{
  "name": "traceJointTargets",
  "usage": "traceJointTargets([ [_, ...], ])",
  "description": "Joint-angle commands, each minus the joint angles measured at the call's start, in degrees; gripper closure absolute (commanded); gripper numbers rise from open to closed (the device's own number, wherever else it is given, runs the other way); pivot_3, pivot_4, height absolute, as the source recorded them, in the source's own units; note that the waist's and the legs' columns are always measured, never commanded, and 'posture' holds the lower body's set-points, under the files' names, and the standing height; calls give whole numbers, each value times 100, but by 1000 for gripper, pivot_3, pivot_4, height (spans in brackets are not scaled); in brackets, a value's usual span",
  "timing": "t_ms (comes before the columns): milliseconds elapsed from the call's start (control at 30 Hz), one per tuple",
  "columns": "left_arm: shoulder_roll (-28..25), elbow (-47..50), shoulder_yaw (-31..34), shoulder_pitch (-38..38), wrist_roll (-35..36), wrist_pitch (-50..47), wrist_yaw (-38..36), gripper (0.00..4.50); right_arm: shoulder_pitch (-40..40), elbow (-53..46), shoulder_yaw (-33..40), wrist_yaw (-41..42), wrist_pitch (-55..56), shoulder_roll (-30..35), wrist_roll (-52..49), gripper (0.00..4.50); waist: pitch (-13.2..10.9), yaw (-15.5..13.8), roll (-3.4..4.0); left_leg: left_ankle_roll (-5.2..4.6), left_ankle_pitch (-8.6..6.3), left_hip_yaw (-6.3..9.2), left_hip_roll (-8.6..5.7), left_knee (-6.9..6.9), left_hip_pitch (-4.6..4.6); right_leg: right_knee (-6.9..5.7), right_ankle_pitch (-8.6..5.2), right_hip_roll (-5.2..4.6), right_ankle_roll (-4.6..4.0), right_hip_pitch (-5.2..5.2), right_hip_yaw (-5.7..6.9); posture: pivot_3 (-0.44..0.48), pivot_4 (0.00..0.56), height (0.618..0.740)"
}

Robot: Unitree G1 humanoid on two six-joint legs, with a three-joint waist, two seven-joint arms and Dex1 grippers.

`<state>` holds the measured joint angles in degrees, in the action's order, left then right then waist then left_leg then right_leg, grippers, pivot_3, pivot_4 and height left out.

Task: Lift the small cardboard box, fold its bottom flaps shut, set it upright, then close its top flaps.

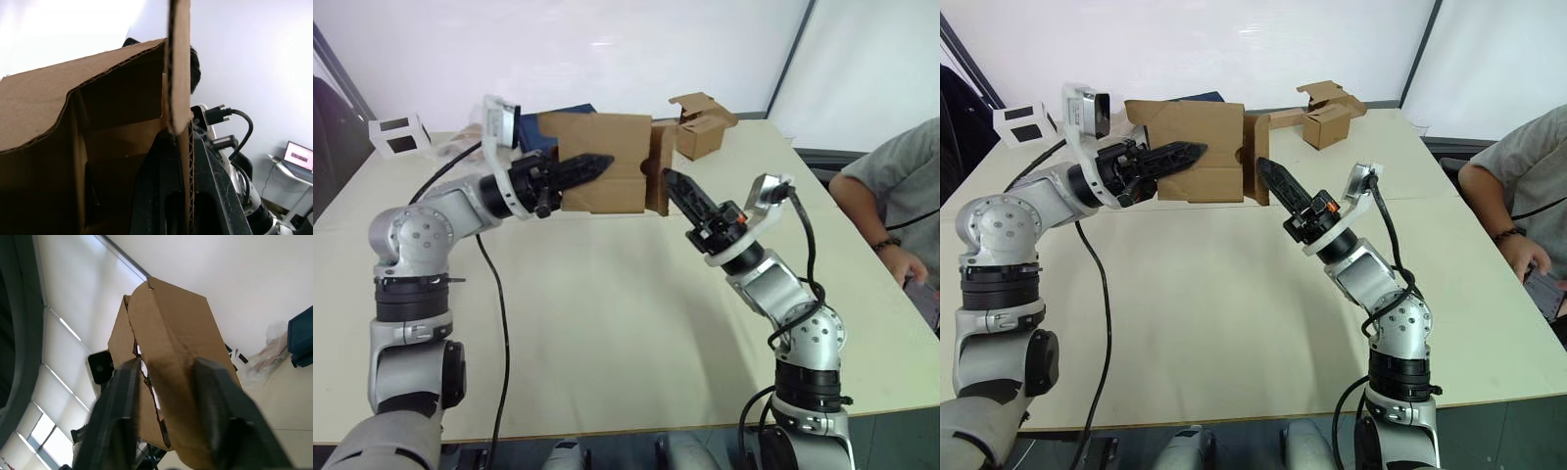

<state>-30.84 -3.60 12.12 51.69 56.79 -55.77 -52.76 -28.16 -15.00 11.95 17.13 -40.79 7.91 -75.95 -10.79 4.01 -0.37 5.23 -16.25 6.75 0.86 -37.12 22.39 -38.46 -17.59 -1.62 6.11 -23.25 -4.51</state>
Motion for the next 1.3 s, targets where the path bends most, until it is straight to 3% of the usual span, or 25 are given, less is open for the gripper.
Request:
traceJointTargets([
  [33,-35,85,65,147,9,87,-42,4500,-11,-123,-47,107,85,38,97,4163,0,0,0,0,0,0,0,0,0,0,0,0,0,0,0,0,150,740],
  [433,-41,126,85,101,49,49,3,4500,-7,-177,-239,347,241,178,787,4163,0,-2,0,0,0,0,0,0,0,0,0,0,0,0,0,0,150,740],
  [867,-22,121,68,67,39,61,-7,4500,-11,-363,-222,477,92,313,602,4163,0,-3,0,0,0,0,0,0,0,0,0,0,0,0,0,0,150,740],
  [1300,-2,150,83,72,113,-3,8,4500,-123,-251,-542,551,643,466,1953,4163,0,-6,0,0,0,0,0,0,0,1,0,0,0,0,0,0,150,740],
])
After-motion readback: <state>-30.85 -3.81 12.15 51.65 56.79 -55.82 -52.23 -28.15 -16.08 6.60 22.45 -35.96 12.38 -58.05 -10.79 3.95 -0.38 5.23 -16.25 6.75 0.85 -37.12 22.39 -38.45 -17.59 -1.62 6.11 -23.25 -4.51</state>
